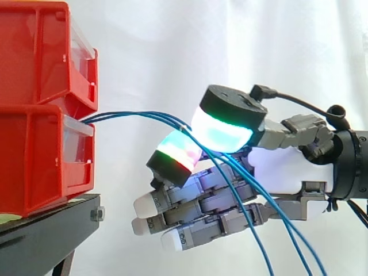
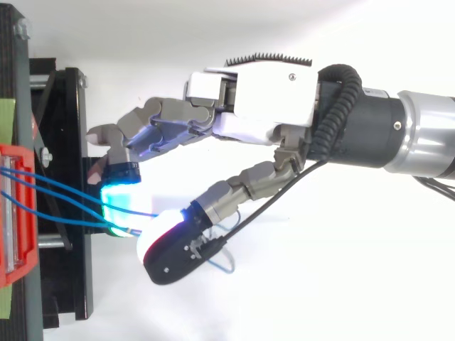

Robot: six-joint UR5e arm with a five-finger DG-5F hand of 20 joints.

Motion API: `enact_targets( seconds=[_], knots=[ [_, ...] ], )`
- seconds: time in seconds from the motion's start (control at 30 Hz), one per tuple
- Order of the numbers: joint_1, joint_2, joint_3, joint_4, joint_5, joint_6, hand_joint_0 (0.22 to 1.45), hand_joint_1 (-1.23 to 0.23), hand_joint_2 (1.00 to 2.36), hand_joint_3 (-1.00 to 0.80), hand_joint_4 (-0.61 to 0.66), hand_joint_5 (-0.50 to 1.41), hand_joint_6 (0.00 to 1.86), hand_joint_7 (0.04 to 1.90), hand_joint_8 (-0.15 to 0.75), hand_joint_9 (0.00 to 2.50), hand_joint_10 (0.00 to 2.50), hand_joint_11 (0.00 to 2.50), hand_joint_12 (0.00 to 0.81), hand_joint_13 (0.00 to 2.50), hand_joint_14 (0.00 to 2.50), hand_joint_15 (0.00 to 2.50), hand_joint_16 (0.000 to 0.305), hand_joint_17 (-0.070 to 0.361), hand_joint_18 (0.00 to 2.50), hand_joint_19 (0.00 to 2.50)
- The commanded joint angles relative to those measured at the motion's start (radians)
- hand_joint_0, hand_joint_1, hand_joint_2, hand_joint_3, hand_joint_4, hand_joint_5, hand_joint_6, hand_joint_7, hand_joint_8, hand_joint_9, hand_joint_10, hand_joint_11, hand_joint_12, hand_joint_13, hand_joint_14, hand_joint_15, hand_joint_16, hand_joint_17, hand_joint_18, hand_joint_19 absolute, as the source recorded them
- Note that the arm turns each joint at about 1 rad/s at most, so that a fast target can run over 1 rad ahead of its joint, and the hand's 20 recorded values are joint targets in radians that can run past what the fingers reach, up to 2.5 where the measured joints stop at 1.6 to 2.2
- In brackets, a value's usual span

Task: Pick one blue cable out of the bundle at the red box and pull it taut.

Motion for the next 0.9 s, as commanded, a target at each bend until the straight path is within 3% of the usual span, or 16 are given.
enact_targets(
  seconds=[0.0,0.27,0.63,0.87],
  knots=[
    [0.0,0.0,0.0,0.0,0.001,0.003,0.71,-1.0,1.0,-0.5,0.17,-0.22,0.88,1.07,0.338,0.5,0.01,0.33,0.397,0.25,0.0,0.01,0.06,0.134,0.45,0.07],
    [0.0,0.0,0.001,0.0,0.003,0.007,0.61,-0.93,1.0,-0.5,0.2,-0.2,0.87,1.07,0.354,0.54,0.01,0.34,0.4,0.25,0.0,0.03,0.06,0.135,0.43,0.12],
    [0.002,0.0,0.001,0.003,0.003,0.007,0.63,-0.8,1.0,-0.5,0.21,-0.18,0.85,1.12,0.367,0.58,0.01,0.33,0.398,0.27,0.0,0.03,0.06,0.134,0.44,0.15],
    [0.002,0.0,0.001,0.003,0.003,0.007,0.58,-0.74,1.0,-0.5,0.22,-0.17,0.83,1.07,0.373,0.59,0.01,0.33,0.406,0.26,0.0,0.05,0.061,0.137,0.43,0.17]
  ],
)
